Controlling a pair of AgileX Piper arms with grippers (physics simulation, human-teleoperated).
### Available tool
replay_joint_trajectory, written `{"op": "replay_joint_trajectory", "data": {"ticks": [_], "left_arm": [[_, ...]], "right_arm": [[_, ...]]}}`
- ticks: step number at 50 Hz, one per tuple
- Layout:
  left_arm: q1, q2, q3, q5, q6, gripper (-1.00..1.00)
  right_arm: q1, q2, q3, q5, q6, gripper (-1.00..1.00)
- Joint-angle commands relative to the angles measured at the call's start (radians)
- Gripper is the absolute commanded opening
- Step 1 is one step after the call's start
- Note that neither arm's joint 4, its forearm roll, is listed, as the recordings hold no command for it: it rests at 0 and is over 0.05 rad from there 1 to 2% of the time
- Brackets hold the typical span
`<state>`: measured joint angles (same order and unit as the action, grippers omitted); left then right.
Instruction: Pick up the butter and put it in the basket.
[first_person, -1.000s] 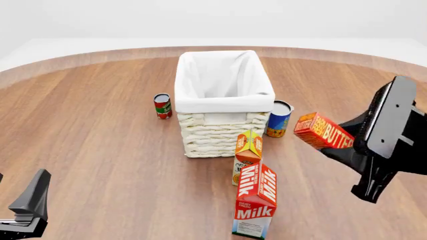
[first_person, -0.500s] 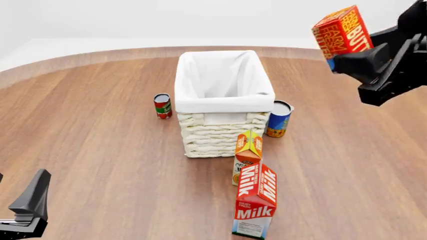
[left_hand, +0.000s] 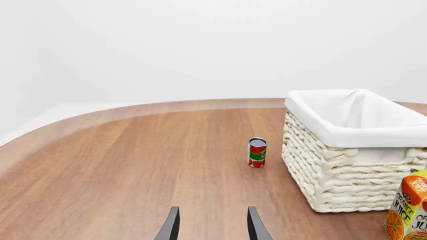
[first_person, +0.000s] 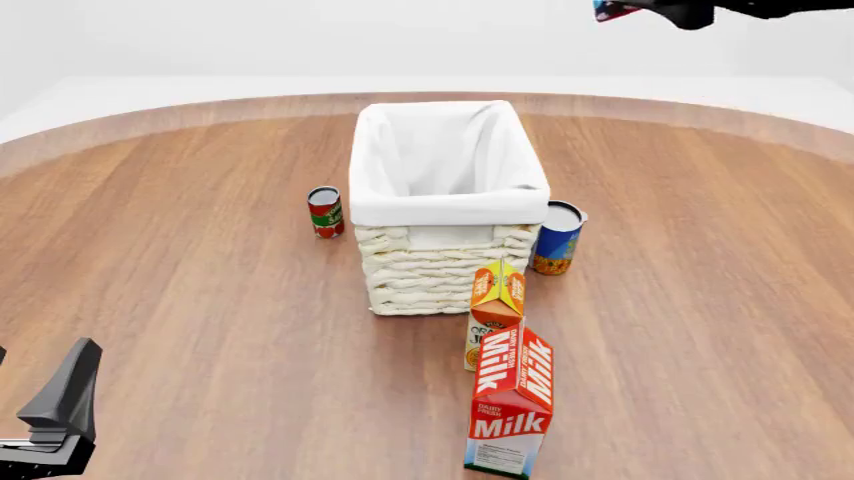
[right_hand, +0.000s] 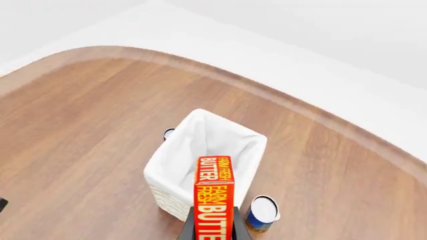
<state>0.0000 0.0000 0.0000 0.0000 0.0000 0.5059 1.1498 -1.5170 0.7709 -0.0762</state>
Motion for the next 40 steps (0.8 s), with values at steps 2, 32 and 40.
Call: {"op": "replay_joint_trajectory", "data": {"ticks": [2, 32, 40], "left_arm": [[0.000, 0.000, 0.000, 0.000, 0.000, 1.00], [0.000, 0.000, 0.000, 0.000, 0.000, 1.00], [0.000, 0.000, 0.000, 0.000, 0.000, 1.00]], "right_arm": [[0.034, 0.138, -0.126, 0.012, 0.038, -1.00], [0.073, 0.444, -0.380, 0.094, -0.010, -1.00], [0.102, 0.445, -0.282, 0.028, 0.007, -1.00]]}}
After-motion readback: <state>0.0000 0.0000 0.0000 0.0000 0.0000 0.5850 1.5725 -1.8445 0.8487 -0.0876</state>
